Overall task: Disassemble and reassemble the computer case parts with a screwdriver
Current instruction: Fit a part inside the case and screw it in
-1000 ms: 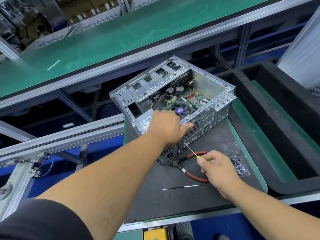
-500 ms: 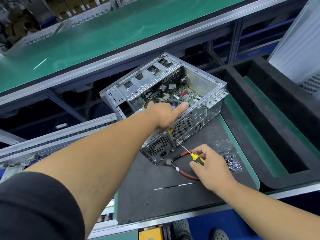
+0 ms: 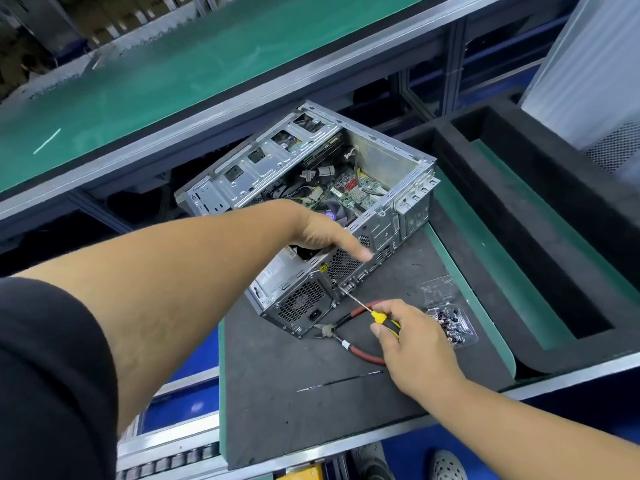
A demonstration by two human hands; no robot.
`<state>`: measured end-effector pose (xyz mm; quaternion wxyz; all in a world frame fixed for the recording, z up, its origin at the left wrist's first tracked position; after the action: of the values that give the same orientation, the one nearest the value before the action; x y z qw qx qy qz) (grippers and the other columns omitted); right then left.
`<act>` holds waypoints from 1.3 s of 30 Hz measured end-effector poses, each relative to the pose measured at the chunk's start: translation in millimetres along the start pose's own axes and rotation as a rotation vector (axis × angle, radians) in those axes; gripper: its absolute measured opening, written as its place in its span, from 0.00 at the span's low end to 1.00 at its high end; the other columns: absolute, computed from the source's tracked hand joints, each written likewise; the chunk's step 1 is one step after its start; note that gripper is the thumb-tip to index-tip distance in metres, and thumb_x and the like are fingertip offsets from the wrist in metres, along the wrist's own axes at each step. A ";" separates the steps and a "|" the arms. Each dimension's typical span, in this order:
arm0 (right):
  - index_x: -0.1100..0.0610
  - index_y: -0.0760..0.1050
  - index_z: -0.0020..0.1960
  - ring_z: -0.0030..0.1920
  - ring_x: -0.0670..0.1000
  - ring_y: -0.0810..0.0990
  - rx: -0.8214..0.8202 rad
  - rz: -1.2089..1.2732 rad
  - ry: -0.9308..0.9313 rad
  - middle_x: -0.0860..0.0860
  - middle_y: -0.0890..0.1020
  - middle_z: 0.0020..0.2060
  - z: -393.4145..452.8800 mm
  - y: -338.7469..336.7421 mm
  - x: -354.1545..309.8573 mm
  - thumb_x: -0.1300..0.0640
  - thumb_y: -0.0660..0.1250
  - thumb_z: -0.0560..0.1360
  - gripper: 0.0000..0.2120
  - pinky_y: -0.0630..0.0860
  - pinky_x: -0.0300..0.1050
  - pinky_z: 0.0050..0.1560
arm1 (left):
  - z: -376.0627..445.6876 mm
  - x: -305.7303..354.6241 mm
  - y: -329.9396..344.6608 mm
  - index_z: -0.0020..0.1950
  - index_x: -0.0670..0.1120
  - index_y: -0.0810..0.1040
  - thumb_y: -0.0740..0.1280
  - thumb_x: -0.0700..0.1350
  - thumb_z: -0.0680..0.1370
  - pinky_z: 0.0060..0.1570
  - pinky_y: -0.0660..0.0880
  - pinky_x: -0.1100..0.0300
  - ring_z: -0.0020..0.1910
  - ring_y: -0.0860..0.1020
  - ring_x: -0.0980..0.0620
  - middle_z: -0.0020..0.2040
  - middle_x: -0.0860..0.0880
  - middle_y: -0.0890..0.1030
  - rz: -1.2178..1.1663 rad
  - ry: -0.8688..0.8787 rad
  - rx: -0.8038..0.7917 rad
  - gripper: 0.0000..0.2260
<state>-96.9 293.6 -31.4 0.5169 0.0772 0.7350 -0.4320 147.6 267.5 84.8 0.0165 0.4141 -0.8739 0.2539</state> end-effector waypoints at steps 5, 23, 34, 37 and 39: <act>0.45 0.82 0.49 0.32 0.44 0.74 -0.121 0.444 0.286 0.46 0.82 0.37 7.9 8.4 5.8 0.56 0.70 0.80 0.06 0.69 0.38 0.31 | 2.4 -0.1 0.7 0.49 0.49 0.74 0.70 0.54 0.70 0.30 0.59 0.61 0.30 0.62 0.51 0.37 0.47 0.69 0.040 -0.012 0.111 0.13; 0.53 0.81 0.44 0.24 0.46 0.70 -0.306 0.802 0.541 0.49 0.78 0.30 18.3 2.4 2.9 0.56 0.72 0.79 0.05 0.64 0.39 0.23 | -0.5 2.5 4.8 0.38 0.49 0.72 0.67 0.46 0.75 0.21 0.57 0.68 0.20 0.60 0.54 0.22 0.54 0.66 -0.079 0.006 0.092 0.08; 0.50 0.81 0.48 0.26 0.46 0.75 -0.370 0.501 0.349 0.50 0.84 0.34 25.1 -3.2 3.5 0.52 0.70 0.81 0.04 0.71 0.40 0.25 | -3.6 5.3 5.6 0.42 0.48 0.71 0.67 0.48 0.73 0.23 0.58 0.66 0.20 0.61 0.56 0.22 0.55 0.65 -0.071 0.007 0.105 0.07; 0.41 0.80 0.50 0.31 0.42 0.79 -0.165 -0.004 0.044 0.44 0.85 0.35 21.2 2.7 9.3 0.46 0.64 0.82 0.07 0.73 0.42 0.33 | -2.9 3.9 4.1 0.41 0.49 0.71 0.68 0.50 0.71 0.25 0.58 0.65 0.22 0.61 0.54 0.25 0.53 0.66 -0.060 -0.008 0.111 0.09; 0.46 0.84 0.46 0.25 0.44 0.73 -0.301 0.436 0.294 0.49 0.85 0.34 27.3 2.1 7.1 0.49 0.63 0.84 0.13 0.68 0.40 0.28 | -1.3 2.7 3.3 0.42 0.49 0.71 0.67 0.49 0.74 0.24 0.58 0.65 0.20 0.61 0.55 0.22 0.54 0.66 -0.047 -0.019 0.112 0.07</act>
<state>-80.0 273.1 -40.9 0.4913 0.2175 0.8237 -0.1812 143.2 267.9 85.1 -0.0091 0.4374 -0.8484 0.2979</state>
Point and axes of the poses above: each hand's wrist, its own z-axis towards the middle knuckle, its own y-axis out of the palm, x = y × z, the point moved 1 cm from there along z, towards the middle knuckle
